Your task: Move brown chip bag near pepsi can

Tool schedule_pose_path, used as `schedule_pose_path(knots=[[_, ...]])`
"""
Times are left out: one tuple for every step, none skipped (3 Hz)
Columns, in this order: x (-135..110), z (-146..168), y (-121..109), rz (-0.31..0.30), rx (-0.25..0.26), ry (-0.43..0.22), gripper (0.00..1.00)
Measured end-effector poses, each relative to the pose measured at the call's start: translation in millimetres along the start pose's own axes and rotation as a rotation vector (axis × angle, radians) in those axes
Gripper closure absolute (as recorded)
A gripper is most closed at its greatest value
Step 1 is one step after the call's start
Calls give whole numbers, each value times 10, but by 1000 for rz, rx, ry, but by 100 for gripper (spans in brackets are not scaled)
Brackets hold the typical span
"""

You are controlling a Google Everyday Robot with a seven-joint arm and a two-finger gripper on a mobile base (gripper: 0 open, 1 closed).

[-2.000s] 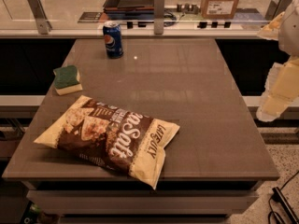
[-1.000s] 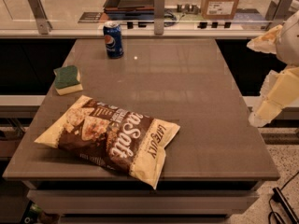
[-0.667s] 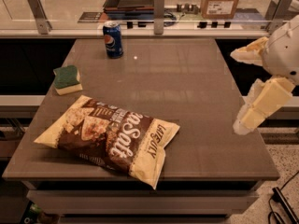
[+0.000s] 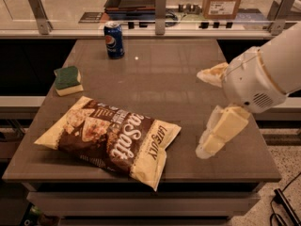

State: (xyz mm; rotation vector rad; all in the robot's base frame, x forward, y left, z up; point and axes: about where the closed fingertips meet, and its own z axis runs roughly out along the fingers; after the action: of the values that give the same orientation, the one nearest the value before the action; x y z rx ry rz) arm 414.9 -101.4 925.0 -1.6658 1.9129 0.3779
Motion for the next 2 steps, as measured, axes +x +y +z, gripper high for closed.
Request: schedule_pose_path(knots=[[-70, 300, 91, -12, 73, 63, 0], [-146, 601, 127, -7, 119, 95, 0]])
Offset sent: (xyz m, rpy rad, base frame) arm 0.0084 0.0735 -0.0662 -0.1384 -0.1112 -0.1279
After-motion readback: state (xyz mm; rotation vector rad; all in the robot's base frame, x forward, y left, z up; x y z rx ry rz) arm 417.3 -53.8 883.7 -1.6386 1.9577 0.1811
